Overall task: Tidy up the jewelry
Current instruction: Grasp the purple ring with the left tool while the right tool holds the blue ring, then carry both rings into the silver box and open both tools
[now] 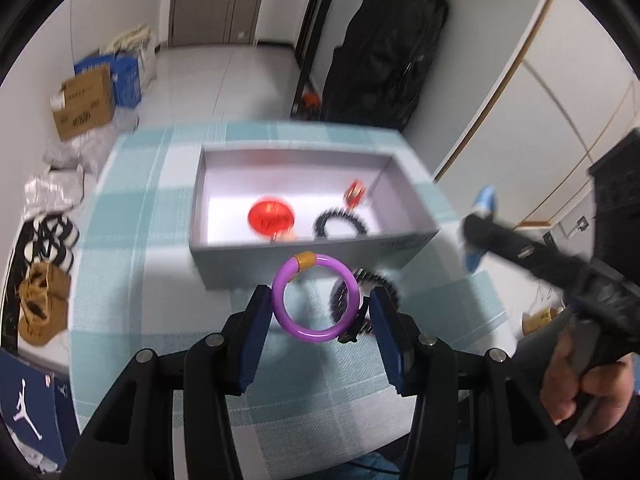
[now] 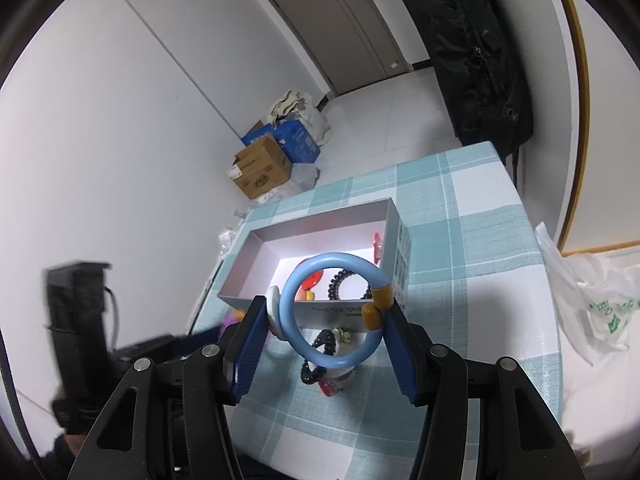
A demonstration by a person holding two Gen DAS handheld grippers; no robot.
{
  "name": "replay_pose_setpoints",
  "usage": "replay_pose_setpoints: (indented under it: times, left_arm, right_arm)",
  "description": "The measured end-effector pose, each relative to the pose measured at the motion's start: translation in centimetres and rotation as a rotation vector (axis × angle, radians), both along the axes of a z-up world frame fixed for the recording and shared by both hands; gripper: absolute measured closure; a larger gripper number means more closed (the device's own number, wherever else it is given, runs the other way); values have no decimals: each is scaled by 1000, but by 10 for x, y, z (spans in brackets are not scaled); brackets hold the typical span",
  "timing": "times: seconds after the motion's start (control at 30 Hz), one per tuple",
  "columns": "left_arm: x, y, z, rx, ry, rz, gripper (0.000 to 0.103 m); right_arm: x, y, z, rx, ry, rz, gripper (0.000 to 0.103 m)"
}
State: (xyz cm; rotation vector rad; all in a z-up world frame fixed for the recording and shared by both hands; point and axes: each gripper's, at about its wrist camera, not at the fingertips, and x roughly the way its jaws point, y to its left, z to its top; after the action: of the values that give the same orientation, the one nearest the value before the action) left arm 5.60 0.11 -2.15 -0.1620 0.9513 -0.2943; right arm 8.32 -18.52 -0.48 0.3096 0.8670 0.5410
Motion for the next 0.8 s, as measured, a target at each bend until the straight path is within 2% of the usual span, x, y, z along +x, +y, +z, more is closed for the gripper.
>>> replay_pose_setpoints:
  times: [0.17,0.3,0.8]
  left_arm:
    - [1,7,12,-53,-66,33,59]
    - [8,16,15,-91,-82,55,59]
    - [41,30,14,-188,-43,96,59]
  right_arm:
    - [1,9,2,-10,-12,27,48]
    - [5,14,3,-4,-15,35,48]
    - [38,25,1,41,20,28,48]
